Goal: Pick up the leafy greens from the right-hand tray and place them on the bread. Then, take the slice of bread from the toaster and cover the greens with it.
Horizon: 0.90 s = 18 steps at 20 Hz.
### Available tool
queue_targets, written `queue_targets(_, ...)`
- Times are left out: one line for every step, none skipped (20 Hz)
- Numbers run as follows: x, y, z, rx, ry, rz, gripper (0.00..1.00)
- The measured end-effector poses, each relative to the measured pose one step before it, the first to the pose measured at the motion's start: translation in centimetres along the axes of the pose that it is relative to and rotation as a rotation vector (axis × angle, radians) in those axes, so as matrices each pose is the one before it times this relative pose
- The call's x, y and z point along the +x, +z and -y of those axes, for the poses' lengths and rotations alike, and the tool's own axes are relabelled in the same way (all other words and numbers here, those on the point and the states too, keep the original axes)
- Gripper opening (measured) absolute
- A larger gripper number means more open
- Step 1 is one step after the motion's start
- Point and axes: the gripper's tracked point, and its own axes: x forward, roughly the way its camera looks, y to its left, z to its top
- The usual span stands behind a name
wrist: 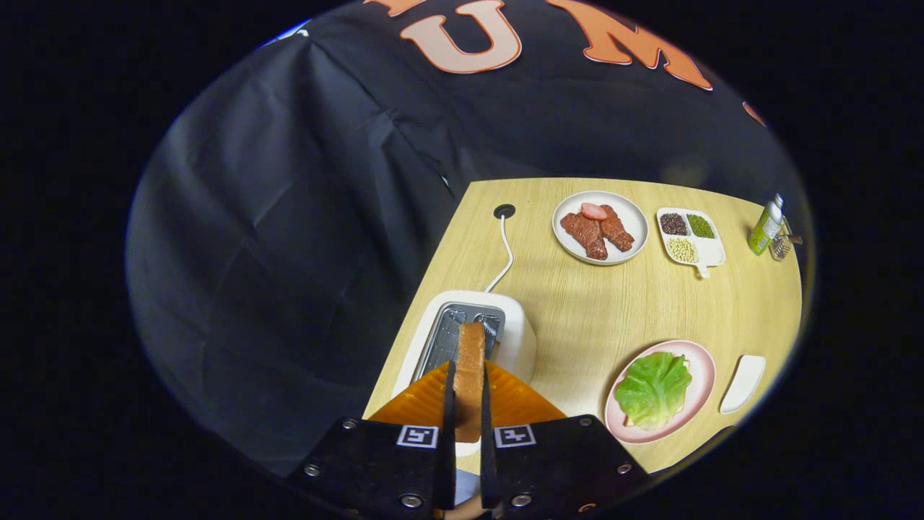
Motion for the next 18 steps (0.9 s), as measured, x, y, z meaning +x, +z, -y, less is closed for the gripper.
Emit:
queue_targets(-0.890, 0.028, -0.002, 0.00420, 0.02247, 0.01753, 0.14)
queue_targets(-0.887, 0.237, -0.042, 0.00531, 0.01863, 0.01645, 0.14)
queue_targets(-0.926, 0.180, 0.028, -0.00085, 0.01239, 0.01516, 0.14)
queue_targets(-0.793, 0.333, 0.184, 0.00062, 0.01219, 0.01968, 0.14)
queue_targets(-0.923, 0.134, 0.220, 0.00349, 0.00996, 0.01579, 0.14)
queue_targets(-0.724, 0.145, 0.393, 0.00904, 0.00913, 0.01517, 0.14)
queue_targets(-0.687, -0.057, 0.598, 0.00436, 0.00509, 0.00788, 0.14)
queue_targets(-0.668, -0.148, 0.726, 0.00411, 0.00422, 0.00321, 0.14)
queue_targets(-0.416, -0.300, 0.948, 0.00499, -0.00128, 0.00149, 0.14)
queue_targets(-0.413, -0.265, 0.997, 0.00768, -0.00464, 0.00255, 0.14)
queue_targets(-0.259, -0.381, 1.014, 0.00458, -0.00143, -0.00387, 0.14)
queue_targets(-0.211, -0.277, 1.038, 0.01292, 0.00052, 0.00043, 0.14)
queue_targets(-0.186, -0.114, 0.919, 0.01330, 0.00045, 0.00238, 0.14)
queue_targets(-0.132, -0.214, 0.930, 0.01031, 0.00383, -0.00086, 0.14)
queue_targets(-0.113, -0.275, 1.032, 0.00318, -0.00165, -0.00283, 0.14)
queue_targets(0.007, -0.262, 0.942, 0.00181, -0.00124, -0.00241, 0.14)
queue_targets(0.127, -0.512, 0.841, 0.00277, 0.00076, -0.00735, 0.14)
queue_targets(0.227, -0.395, 0.743, 0.00663, 0.00158, -0.00367, 0.14)
